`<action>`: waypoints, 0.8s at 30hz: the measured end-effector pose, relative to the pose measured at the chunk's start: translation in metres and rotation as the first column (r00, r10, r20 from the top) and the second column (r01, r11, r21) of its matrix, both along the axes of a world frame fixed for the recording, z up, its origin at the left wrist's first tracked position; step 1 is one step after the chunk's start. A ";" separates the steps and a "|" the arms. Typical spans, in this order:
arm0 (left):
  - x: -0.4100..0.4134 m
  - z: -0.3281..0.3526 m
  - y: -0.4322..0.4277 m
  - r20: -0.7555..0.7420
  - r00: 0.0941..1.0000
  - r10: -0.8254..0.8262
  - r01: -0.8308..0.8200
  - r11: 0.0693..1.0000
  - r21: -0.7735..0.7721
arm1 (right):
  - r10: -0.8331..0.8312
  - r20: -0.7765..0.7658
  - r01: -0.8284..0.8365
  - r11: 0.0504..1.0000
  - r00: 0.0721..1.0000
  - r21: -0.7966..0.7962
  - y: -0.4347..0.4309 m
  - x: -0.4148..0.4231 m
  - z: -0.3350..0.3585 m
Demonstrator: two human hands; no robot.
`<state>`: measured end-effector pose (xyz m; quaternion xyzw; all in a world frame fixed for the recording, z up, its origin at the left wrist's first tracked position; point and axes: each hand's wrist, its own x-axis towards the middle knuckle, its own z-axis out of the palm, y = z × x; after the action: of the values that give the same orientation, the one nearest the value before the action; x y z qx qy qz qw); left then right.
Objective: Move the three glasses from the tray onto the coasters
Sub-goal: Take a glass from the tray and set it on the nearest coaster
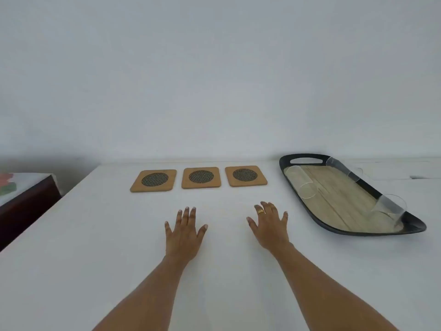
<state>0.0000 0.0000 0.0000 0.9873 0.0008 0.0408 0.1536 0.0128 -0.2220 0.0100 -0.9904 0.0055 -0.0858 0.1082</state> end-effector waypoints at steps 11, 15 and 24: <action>0.047 -0.017 -0.006 -0.079 0.996 -0.032 0.035 0.999 0.033 | -0.283 0.042 0.283 0.959 0.958 0.014 -0.069 0.050 0.013; 0.066 -0.019 -0.010 -0.097 0.995 -0.023 0.026 0.999 0.030 | -0.365 0.043 0.360 0.929 0.930 0.084 -0.087 0.064 0.016; 0.094 -0.021 -0.014 -0.086 0.996 -0.009 0.013 0.999 0.043 | -0.460 0.062 0.443 0.878 0.886 0.183 -0.110 0.090 0.020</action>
<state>0.0944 -0.0137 -0.0211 0.9912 0.0011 -0.0022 0.1320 0.1025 -0.3324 0.0299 -0.9437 0.2376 -0.1594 0.1662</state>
